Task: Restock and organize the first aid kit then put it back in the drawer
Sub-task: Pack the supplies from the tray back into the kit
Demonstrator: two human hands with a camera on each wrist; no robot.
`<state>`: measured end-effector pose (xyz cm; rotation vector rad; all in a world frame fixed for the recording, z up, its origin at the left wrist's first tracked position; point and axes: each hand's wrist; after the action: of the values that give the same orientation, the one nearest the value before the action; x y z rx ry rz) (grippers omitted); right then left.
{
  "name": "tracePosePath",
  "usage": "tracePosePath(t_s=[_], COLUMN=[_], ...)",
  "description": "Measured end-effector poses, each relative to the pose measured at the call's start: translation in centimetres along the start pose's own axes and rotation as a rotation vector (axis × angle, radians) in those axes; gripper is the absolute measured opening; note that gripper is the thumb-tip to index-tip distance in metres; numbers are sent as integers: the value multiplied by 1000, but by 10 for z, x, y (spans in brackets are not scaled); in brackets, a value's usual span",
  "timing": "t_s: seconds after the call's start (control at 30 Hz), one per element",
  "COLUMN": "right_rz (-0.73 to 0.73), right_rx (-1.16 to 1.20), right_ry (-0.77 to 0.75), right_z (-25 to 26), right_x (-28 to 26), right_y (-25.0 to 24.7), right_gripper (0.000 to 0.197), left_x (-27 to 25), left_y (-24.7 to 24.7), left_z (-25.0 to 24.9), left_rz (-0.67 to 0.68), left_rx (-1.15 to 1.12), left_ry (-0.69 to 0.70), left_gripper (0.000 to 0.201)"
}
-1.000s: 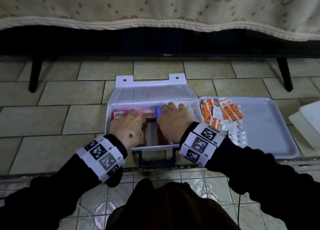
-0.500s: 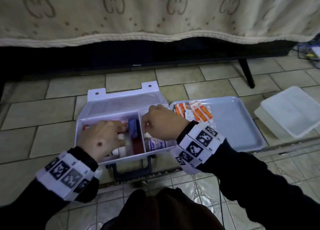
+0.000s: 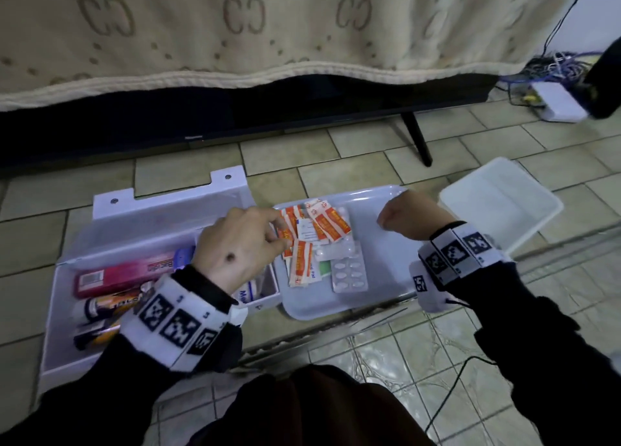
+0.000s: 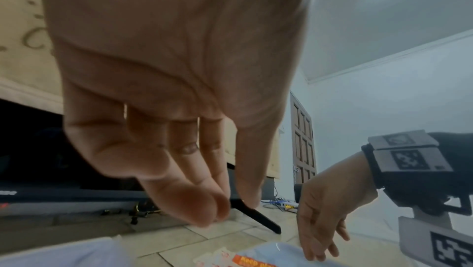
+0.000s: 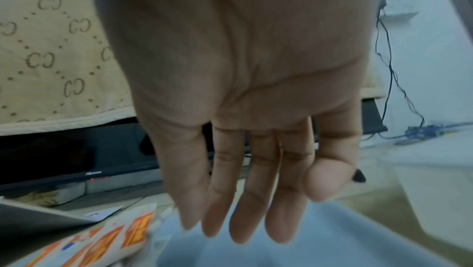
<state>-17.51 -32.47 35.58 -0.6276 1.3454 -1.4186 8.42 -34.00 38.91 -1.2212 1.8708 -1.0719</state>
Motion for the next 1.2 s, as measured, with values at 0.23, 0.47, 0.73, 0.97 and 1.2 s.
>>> tracePosePath(t_s=[0.23, 0.47, 0.73, 0.97, 1.2], right_rz=[157, 77, 179, -72, -266], right_rx=[104, 253, 339, 231, 218], right_ry=[46, 110, 161, 139, 88], right_z=[8, 21, 8, -4, -5], right_x=[0, -1, -4, -6, -18], right_y=[29, 52, 15, -13, -6], right_gripper=[39, 35, 33, 20, 25], left_x=[18, 22, 20, 18, 14], left_y=[36, 49, 42, 36, 31], left_z=[-29, -43, -42, -35, -33], left_rz=[79, 151, 167, 173, 177], left_rx=[73, 114, 77, 55, 70], left_ry=[12, 30, 41, 43, 59], left_gripper=[23, 28, 28, 26, 25])
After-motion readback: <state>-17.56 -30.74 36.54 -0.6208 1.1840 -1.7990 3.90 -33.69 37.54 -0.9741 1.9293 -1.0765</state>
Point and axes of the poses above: each hand's wrist, its own x-axis towards the middle knuckle, its own y-axis out of the palm, z = x × y, and after that the axes turned 9 degrees about -z, right-handed
